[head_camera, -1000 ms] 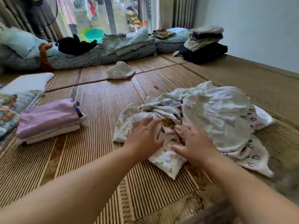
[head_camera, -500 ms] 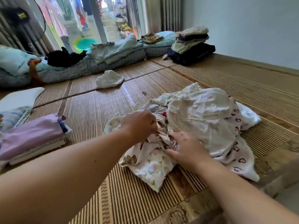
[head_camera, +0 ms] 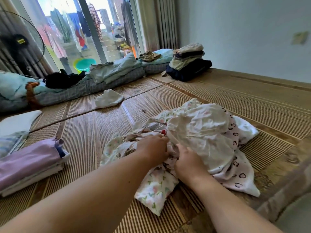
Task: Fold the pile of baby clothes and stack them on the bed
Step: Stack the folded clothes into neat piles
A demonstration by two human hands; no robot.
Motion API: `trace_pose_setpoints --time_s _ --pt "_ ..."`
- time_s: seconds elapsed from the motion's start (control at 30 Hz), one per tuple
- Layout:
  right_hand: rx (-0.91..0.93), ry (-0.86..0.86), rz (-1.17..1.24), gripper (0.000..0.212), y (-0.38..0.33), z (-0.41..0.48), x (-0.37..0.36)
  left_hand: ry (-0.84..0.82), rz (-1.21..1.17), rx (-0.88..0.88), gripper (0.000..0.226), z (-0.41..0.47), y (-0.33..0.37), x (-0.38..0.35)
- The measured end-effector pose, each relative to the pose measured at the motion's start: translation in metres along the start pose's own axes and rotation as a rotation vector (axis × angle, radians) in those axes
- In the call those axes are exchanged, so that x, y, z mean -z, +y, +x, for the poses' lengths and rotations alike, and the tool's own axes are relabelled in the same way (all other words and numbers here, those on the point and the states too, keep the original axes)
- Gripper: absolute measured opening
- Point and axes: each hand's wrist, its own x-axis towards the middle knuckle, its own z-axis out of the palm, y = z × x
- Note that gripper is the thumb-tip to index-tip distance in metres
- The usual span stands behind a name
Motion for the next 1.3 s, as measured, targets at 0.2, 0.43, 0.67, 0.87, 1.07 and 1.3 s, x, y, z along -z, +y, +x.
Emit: trace_pose_setpoints --time_s 0.2,0.43,0.67,0.87,1.07,1.3 --pt "0.043 0.11 -0.049 0.053 0.012 0.009 0.009 0.04 0.032 -0.066 0.032 0.029 0.001 -0.007" --pt "0.186 0.322 -0.112 0.053 0.009 -0.001 0.026 0.209 -0.483 -0.136 0.011 -0.003 0.001 0.05" --pt "0.437 0.58 0.222 0.03 -0.078 -0.054 0.091 0.468 -0.71 -0.233 0.014 -0.08 0.007 0.13" --pt "0.488 0.239 0.574 0.018 -0.177 -0.114 0.159 0.301 -1.097 -0.192 0.041 -0.158 -0.014 0.162" --pt "0.576 0.126 0.64 0.016 -0.248 -0.14 0.187 0.511 -0.584 0.203 0.024 -0.236 -0.054 0.178" --pt "0.599 -0.034 0.3 0.007 -0.268 -0.168 0.168 0.585 -0.972 0.444 0.029 -0.321 -0.122 0.211"
